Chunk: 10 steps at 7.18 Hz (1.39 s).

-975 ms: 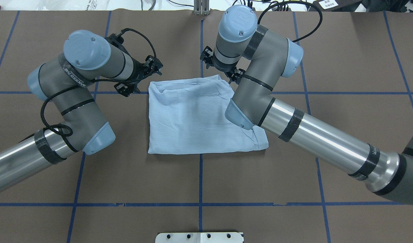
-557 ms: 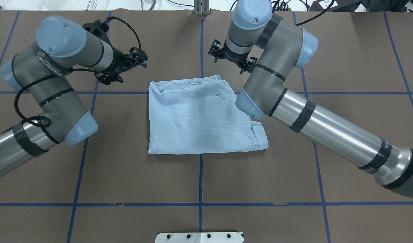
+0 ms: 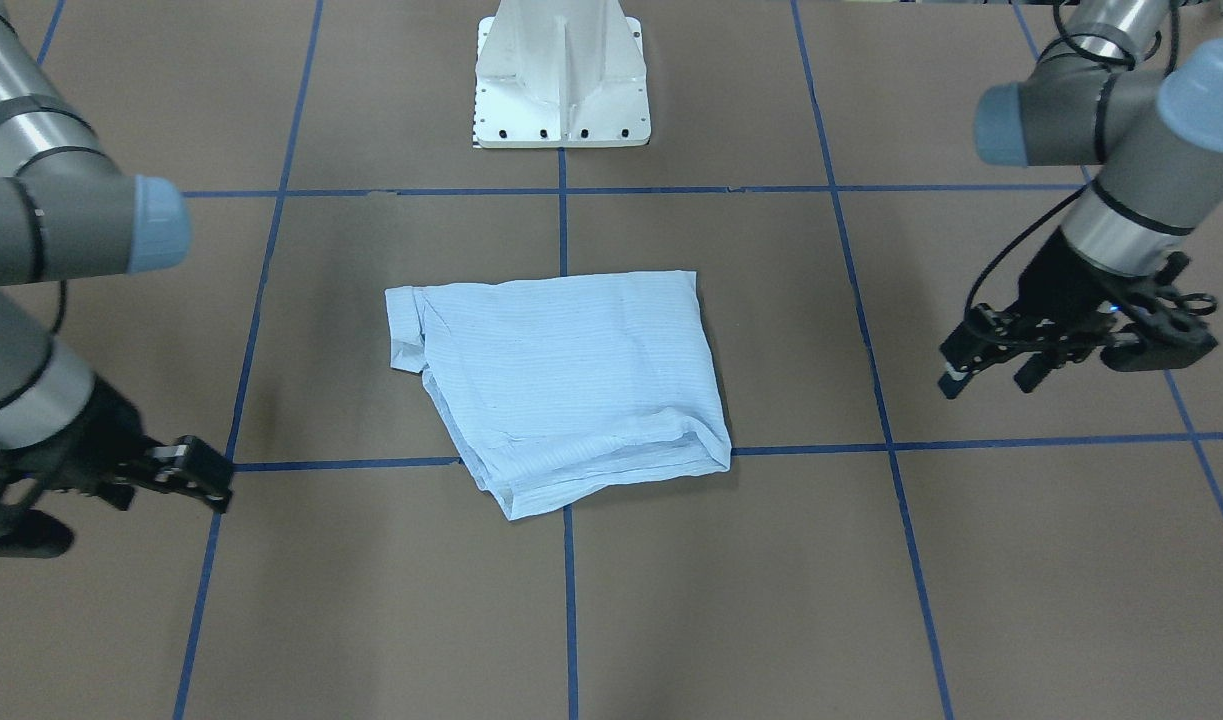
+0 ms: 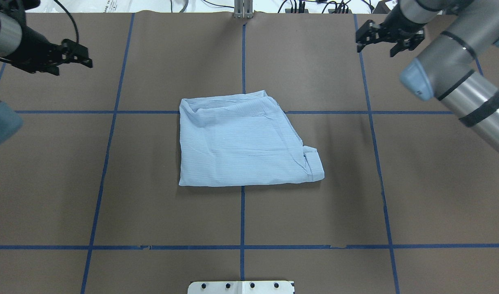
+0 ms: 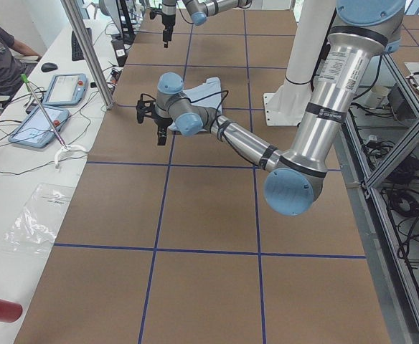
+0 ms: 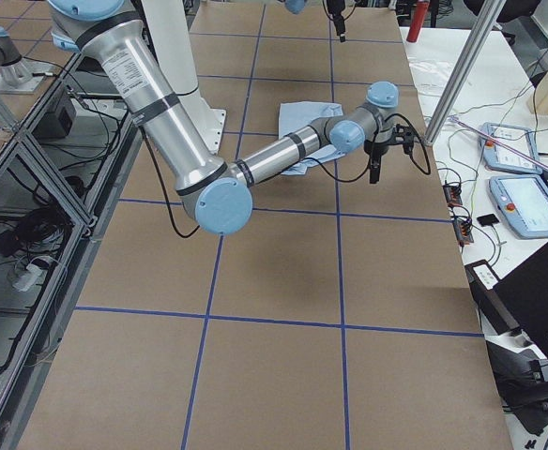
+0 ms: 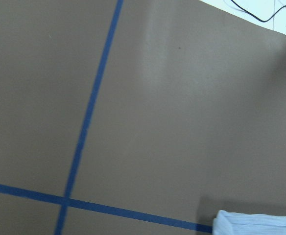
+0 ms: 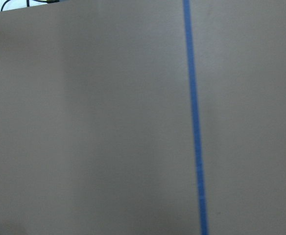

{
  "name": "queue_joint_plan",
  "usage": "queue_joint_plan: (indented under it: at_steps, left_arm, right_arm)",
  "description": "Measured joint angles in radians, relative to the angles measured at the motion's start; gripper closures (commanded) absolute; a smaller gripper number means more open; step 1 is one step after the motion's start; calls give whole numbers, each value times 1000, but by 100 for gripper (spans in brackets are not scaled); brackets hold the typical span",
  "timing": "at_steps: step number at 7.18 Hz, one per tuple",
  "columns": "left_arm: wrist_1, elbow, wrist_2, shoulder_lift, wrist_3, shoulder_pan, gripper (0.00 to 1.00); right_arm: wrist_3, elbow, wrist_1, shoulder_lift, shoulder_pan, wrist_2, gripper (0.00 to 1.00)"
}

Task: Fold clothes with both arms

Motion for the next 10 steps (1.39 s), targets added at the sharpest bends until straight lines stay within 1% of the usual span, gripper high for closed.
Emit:
queue_joint_plan:
  at_steps: [1, 3, 5, 6, 7, 8, 10]
  left_arm:
    - [0, -2, -40, 64, 179, -76, 0]
    - [-1, -1, -96, 191, 510, -212, 0]
    - [-5, 6, -119, 310, 780, -326, 0]
    - [-11, 6, -121, 369, 870, -369, 0]
    - [-15, 9, -119, 400, 909, -401, 0]
    - [-15, 14, -113, 412, 920, -415, 0]
    - [-10, 30, -107, 420, 925, -422, 0]
  right_arm:
    - [-173, 30, -4, -89, 58, 19, 0]
    - [-452, 97, -7, -270, 159, 39, 0]
    - [-702, 141, -7, -450, 268, 74, 0]
    - [-778, 151, -3, -522, 311, 103, 0]
    - [-810, 156, 4, -573, 333, 146, 0]
    - [-822, 152, 6, -598, 348, 169, 0]
    - [-833, 117, 9, -633, 394, 175, 0]
